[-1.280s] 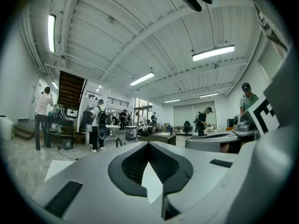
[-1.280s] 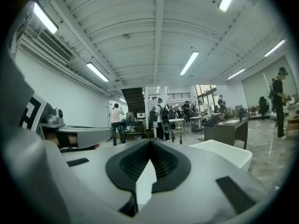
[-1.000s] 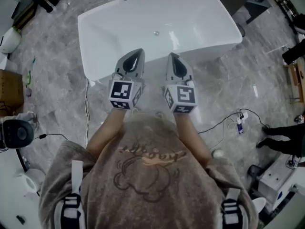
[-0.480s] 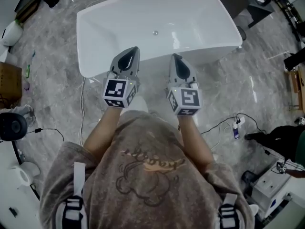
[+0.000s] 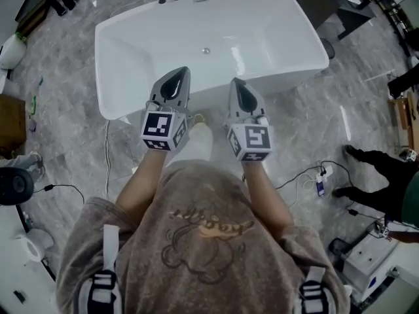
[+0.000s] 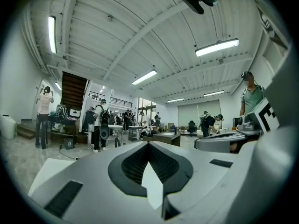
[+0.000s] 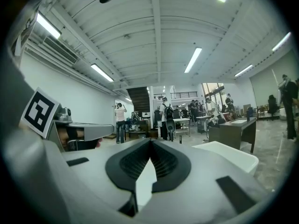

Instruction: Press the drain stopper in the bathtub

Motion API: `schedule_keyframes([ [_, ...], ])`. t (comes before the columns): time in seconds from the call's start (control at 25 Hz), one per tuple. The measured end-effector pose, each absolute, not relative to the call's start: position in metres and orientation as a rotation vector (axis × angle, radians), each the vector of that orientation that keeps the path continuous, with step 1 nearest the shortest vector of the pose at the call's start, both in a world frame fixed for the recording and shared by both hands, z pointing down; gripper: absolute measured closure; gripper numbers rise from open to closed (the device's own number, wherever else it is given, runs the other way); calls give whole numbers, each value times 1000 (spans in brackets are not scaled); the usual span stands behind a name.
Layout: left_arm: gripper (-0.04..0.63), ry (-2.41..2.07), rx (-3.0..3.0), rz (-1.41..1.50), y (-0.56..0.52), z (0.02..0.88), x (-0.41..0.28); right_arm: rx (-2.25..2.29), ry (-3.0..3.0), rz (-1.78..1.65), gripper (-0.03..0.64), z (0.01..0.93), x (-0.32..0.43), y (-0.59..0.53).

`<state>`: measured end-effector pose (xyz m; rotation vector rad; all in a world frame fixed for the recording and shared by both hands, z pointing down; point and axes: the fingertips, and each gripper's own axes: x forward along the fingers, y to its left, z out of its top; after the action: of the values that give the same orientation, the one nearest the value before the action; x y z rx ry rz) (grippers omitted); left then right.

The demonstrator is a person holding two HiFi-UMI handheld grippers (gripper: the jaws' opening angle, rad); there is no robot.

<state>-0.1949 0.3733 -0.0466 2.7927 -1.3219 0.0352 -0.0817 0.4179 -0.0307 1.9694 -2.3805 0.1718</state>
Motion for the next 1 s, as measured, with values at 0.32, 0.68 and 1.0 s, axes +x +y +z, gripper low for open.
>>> schedule_keyframes([
  [0.32,592,-1319,2779,43,299,-43,-164,1956,-2389,183,614,-27,-52,342],
  [0.68,592,-1280,2826,55,195,-52,-124,1953,-2396,175,614,-38,-28,228],
  [1.0,592,-1251,2840,90,122,-45,-103,1969,-2390,176,614,-36,-5,150],
])
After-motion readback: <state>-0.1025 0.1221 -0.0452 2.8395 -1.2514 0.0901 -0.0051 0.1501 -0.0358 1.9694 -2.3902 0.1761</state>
